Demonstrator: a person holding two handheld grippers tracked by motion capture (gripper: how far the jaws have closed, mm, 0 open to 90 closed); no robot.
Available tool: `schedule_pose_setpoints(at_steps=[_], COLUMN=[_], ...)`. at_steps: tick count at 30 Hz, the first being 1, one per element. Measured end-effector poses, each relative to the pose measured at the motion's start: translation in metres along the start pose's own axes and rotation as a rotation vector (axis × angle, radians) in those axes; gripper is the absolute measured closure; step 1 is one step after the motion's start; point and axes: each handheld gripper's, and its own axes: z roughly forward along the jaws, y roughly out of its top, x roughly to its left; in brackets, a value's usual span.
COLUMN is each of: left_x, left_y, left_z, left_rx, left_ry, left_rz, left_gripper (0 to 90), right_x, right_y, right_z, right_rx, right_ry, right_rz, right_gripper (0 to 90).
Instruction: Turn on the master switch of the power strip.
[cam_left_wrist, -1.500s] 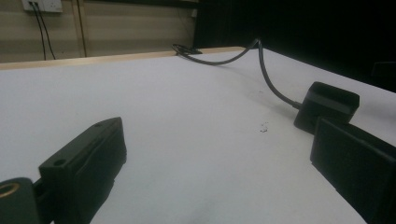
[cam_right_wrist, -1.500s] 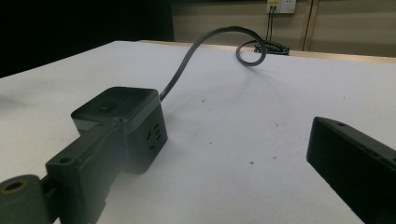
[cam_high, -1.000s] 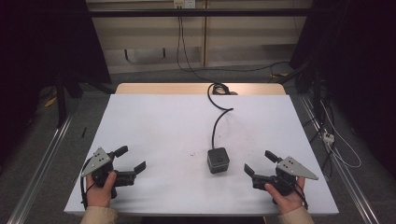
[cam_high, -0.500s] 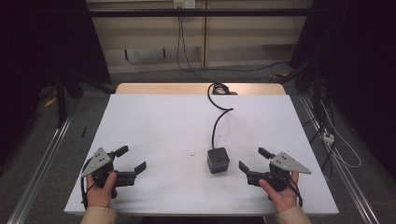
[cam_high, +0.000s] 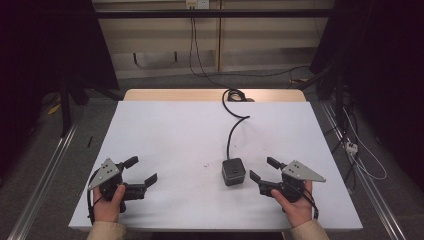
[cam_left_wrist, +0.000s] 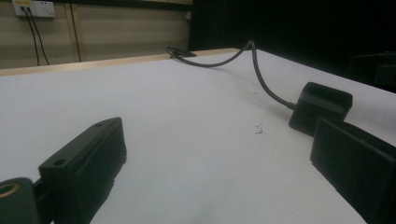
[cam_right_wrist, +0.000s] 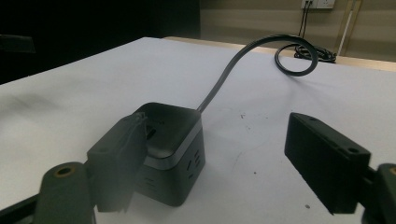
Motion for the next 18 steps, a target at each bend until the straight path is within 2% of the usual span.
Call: schedule_pose_setpoints(at_steps=[8,11,15,18], left_x=[-0.0006,-0.0006,0.0003,0.0003], left_y=[0.0000,-0.0002,-0.0002,-0.0001], left_z=[0.0004,0.0007,0.0004,0.0003], left_rx=[0.003,0.004,-0.001,0.000], left_ry=[-0.002,-0.003,-0.005,-0.005], left_rz=[0.001,0.001,-0.005,-0.004], left_gripper=[3.2,3.2,3.2,3.2], right_x=[0.0009,0.0013,0.0035,0.0038], right_y=[0.0022,0.0030,0.0047,0.0054], right_z=[0.0027,0.0037,0.0063,0.0086], right_rx=[0.006,0.008,0.010,0.016], right_ry=[0.018,0.032,0.040,0.054], right_rz=[-0.010,-0.019,-0.021,-0.027], right_gripper=[29.2,35.8,38.2,43.2])
